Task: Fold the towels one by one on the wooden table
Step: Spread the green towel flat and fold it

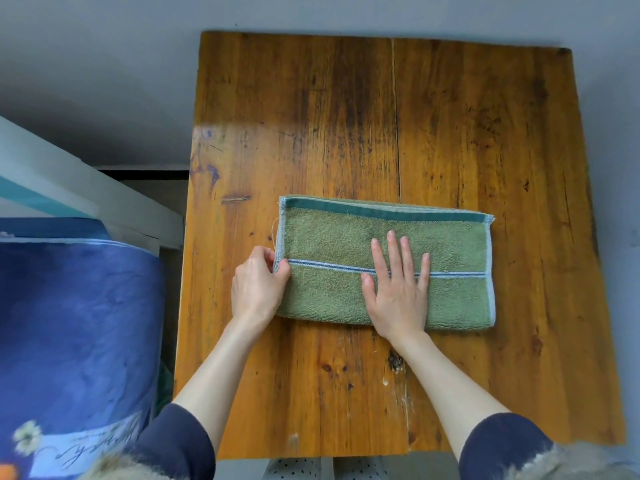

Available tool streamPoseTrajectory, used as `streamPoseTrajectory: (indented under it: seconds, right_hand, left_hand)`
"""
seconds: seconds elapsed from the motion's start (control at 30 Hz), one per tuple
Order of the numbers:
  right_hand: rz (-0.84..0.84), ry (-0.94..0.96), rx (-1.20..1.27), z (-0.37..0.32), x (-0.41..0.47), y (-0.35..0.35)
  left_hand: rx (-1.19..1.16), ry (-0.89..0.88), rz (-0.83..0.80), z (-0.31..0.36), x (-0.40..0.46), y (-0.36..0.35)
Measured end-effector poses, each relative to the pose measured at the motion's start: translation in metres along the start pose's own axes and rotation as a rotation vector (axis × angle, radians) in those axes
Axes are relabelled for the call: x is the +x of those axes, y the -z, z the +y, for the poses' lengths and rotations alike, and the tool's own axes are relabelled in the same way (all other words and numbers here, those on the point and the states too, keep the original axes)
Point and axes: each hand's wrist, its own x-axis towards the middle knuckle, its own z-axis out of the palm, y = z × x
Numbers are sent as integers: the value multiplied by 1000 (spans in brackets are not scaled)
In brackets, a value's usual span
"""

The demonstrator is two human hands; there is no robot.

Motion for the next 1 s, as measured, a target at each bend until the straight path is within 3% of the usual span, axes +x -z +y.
streamPoseTrajectory:
  seconds: [0.17,0.3,0.47,0.6,0.77,0.87,1.0]
  right_hand:
    - [-25,-6,-23,-2,0,1]
    - [-93,-27,-23,-9,0,5]
    - [-186,47,75,-10,6,22]
    - [-145,116,329,11,-2,44]
    - [-100,-105,725,55,-23,67]
    - [-58,-149,752,88,-35,75]
    - [-75,-121,759,122,-45,74]
  left_hand:
    - [-304,131,-235,-3,12,17]
    - [-379,130,-431,7,15,32]
    - [-356,75,-394,31,8,53]
    - [-310,-13,-320,60,-9,57]
    - [-317,-111,-335,107,-46,29]
    - [-254,-160,-345,134,-62,-5]
    - [-172,-101,-343,162,-74,-58]
